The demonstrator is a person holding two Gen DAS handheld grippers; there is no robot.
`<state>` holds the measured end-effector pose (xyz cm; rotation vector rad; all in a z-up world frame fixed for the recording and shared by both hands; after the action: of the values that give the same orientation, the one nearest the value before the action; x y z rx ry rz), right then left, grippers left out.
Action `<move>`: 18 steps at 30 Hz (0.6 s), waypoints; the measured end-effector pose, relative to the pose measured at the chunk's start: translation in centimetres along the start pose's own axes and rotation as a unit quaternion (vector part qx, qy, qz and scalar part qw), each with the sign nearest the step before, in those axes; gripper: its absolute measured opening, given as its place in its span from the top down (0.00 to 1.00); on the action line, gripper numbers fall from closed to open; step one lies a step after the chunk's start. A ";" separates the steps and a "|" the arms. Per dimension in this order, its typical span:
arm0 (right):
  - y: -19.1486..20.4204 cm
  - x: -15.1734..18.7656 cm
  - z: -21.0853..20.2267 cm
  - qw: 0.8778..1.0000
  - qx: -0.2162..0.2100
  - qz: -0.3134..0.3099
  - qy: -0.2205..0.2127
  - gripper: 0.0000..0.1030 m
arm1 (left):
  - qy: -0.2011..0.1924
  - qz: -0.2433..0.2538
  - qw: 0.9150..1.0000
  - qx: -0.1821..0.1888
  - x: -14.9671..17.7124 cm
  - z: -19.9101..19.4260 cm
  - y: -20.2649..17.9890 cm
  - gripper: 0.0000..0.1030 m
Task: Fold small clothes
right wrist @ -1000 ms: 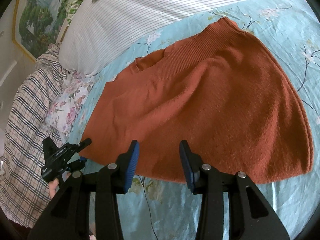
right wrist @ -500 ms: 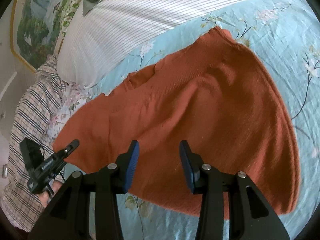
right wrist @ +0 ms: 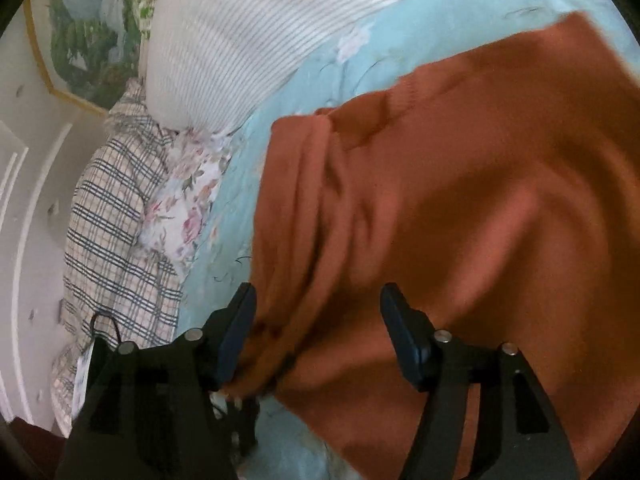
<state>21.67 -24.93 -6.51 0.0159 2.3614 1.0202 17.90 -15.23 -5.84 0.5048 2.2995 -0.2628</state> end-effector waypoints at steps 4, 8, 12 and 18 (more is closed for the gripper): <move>0.8 -2.7 4.0 0.999 -0.022 -0.007 0.031 0.36 | -0.003 -0.006 1.000 0.015 0.0 -0.5 0.6 0.94; 1.9 -4.9 7.6 0.998 -0.018 -0.029 0.047 0.41 | 0.000 -0.006 1.000 0.019 0.2 -0.5 0.3 0.94; 2.6 -5.9 8.3 0.998 -0.004 -0.042 0.042 0.82 | 0.002 -0.002 1.000 0.018 0.5 -0.6 0.4 0.94; 4.3 -6.1 1.9 0.997 -0.001 -0.074 -0.024 0.84 | 0.001 -0.018 0.999 0.042 -0.6 -1.9 0.4 0.94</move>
<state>26.92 -21.97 -1.64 -0.1324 2.2802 0.9412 17.25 -14.43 -4.05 0.5062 2.3081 -0.3769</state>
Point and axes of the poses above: each gripper's, at about its wrist camera, not at the fingertips, and z roughly the way its jaws point, y to its left, x to its underside, the point moved 2 cm from there along z, roughly the way its jaws point, and after that the axes turned 8 degrees about -z, right-handed, at the moved point
